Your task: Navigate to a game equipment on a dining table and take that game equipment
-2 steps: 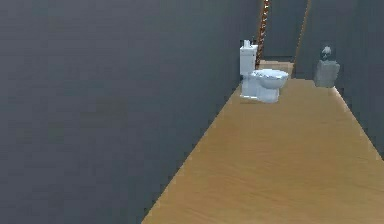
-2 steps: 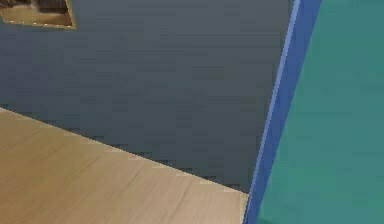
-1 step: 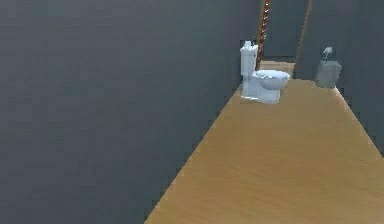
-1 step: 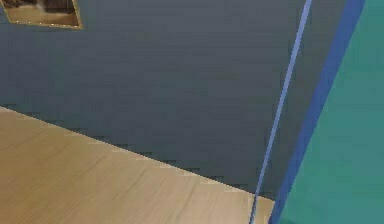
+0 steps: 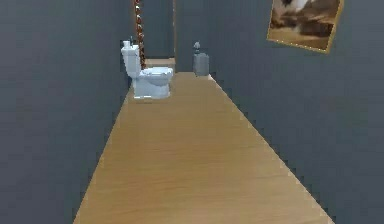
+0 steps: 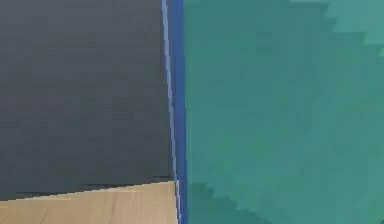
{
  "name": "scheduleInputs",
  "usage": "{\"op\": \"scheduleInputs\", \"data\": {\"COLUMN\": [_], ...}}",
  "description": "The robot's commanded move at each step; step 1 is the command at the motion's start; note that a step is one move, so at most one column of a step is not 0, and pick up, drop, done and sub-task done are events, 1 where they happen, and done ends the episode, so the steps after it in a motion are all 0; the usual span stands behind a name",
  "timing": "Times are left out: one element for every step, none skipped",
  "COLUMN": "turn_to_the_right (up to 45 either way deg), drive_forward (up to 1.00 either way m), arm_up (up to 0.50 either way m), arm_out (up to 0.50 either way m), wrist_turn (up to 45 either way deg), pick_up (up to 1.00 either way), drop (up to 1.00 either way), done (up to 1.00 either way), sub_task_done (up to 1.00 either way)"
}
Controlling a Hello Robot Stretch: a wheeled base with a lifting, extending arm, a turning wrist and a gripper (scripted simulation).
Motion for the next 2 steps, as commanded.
{"op": "scheduleInputs", "data": {"turn_to_the_right": [0.0,0.0], "drive_forward": [1.00,1.00], "arm_up": [0.00,0.00], "arm_out": [0.00,0.00], "wrist_turn": [0.0,0.0], "pick_up": [0.00,0.00], "drop": [0.00,0.00], "done": [0.00,0.00], "sub_task_done": [0.00,0.00]}}
